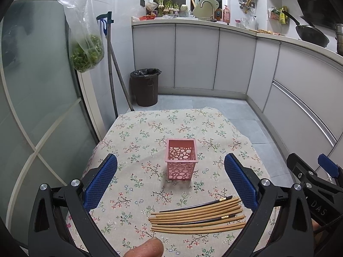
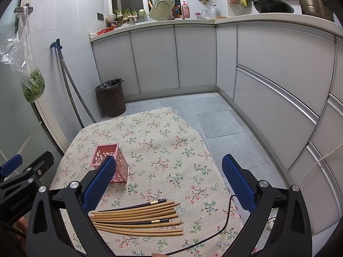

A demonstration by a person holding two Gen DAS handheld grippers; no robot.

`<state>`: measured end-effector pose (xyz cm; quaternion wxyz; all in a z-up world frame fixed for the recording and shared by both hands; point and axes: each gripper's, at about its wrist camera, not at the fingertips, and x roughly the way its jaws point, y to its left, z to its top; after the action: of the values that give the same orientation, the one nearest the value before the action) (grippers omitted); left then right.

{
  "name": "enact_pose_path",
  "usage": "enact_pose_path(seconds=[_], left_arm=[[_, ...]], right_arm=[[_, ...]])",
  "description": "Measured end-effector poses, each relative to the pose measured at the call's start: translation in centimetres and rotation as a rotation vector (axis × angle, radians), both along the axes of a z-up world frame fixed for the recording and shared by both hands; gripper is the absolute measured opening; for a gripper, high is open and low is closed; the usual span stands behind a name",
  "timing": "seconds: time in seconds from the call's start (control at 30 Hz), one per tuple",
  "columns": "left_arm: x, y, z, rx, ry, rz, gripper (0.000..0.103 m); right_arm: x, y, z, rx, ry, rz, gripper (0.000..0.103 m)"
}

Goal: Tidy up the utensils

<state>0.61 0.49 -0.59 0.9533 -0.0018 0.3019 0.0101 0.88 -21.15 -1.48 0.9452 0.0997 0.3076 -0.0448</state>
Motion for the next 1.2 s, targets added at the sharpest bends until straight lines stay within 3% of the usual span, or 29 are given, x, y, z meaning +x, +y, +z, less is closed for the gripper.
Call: enact_pose_path(seconds=[1.2], left_arm=[[-0.02,-0.01,-0.09,0.003,0.009,-0.003,0.096]], right_arm=[[0.09,-0.12,-0.1,0.004,0.005,0.003,0.096]])
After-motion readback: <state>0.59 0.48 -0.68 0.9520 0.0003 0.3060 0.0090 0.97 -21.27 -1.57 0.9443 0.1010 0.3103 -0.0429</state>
